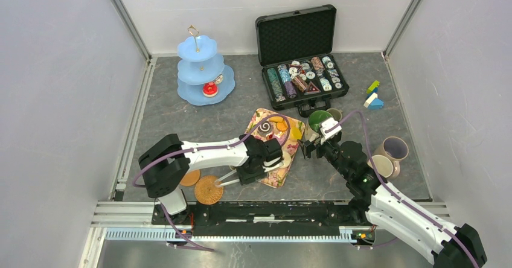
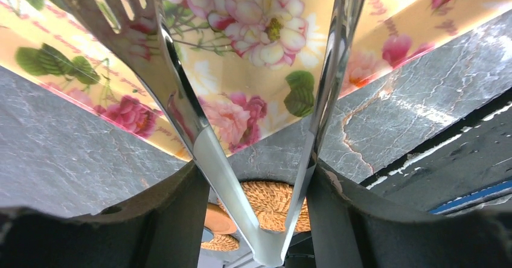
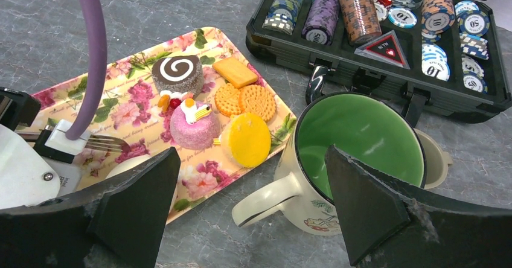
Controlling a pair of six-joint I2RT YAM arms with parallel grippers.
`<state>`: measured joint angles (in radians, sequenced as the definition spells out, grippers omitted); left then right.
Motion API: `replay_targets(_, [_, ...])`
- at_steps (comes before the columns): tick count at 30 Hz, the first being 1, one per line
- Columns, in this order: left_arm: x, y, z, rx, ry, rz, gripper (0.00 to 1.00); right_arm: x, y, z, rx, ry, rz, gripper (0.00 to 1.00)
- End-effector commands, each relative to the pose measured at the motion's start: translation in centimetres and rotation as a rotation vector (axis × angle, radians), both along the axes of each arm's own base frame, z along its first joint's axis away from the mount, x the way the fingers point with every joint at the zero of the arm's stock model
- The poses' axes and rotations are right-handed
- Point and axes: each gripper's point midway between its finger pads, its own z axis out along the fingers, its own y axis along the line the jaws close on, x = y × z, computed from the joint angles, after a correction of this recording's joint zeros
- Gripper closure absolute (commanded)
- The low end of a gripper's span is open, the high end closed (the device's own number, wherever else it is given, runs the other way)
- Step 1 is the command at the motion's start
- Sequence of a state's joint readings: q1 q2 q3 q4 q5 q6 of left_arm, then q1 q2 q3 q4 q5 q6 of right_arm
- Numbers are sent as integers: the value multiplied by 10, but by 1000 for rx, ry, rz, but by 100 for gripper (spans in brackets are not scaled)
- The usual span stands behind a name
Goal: Serve the afternoon tea
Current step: Pick up the desert from the tray.
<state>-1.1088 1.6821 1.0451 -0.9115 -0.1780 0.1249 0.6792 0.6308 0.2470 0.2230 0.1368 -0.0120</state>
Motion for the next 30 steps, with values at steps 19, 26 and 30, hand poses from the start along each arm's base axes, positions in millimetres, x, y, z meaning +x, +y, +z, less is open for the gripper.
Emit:
replay_targets(19, [28,-52,22,-77,-85,-96,31,1,2,13,38,-33,-2,2])
replay_targets(26, [36,-60,20,-77,-111,-117,32,1,2,12,38,-34,-2,2])
replay_targets(30, [37,-63,17,-81,-111,-123,36,2,2,11,31,-26,-3,2])
